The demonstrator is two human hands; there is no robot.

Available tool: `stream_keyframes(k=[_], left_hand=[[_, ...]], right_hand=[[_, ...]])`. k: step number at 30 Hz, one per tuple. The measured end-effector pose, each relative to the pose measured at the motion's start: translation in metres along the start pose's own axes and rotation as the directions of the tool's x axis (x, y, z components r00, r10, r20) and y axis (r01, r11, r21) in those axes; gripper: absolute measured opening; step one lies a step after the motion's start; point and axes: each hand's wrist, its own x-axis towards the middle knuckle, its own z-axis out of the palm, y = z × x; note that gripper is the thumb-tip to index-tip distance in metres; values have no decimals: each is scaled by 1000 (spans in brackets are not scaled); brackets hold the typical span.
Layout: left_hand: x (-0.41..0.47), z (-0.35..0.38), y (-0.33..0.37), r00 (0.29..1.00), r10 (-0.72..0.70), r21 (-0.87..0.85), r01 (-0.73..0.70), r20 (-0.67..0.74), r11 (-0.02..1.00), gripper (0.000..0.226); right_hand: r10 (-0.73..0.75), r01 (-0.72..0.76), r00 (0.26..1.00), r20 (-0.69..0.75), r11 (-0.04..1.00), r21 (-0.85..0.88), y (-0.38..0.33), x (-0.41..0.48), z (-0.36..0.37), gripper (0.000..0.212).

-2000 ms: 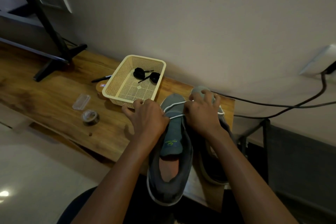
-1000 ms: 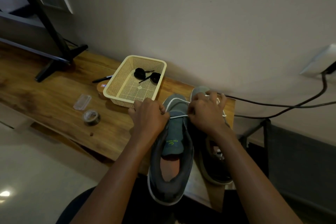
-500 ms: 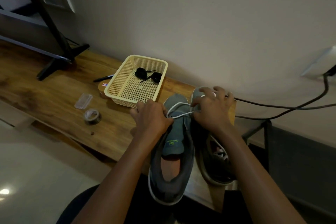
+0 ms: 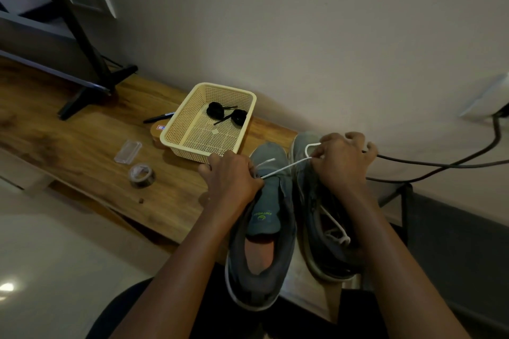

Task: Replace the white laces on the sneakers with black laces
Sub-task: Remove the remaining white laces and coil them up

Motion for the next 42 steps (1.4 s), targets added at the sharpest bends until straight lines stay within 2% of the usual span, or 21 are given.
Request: stream_keyframes(k=[4,8,14,22,25,28,30,34,39,42], left_hand=[[0,0,0,1000,1,13,-1,-6,1000,13],[0,0,0,1000,2,24,-2,1,1000,14],[1,1,-1,1000,0,15,0,-1,1000,14],[1,1,-1,1000,-9,-18,9,-13,1000,13],[1,1,-1,1000,-6,-5,6,-10,1000,14],[1,2,-1,1000,-7,-5,7,-10,1000,14],[1,1,-1,1000,-8,-2,8,-13,1000,14],[1,1,-3,1000,-11,-7,11,-18,1000,13],[2,2,-4,1000,-11,-6,11,-18,1000,14],[2,2,-4,1000,-8,-9,7,-16,1000,13]], right_hand=[[-166,167,985,42,986,-10,-12,-5,6,30],[-248,252,963,104,967,-24,-21,-9,13,24],[-229,230,970,78,973,-2,-17,-7,12,17],[37,-33,994,-99,999,42,-14,-4,7,21],[-59,60,995,-85,998,11,-20,-6,10,26],[-226,228,973,43,973,-32,-23,-8,15,23],[-234,239,969,84,969,-62,-23,-9,16,19],[-158,158,987,5,987,-33,-13,-4,8,21],[-282,298,947,153,949,-98,-20,-9,18,22],[-268,280,957,113,953,-113,-20,-8,21,23]])
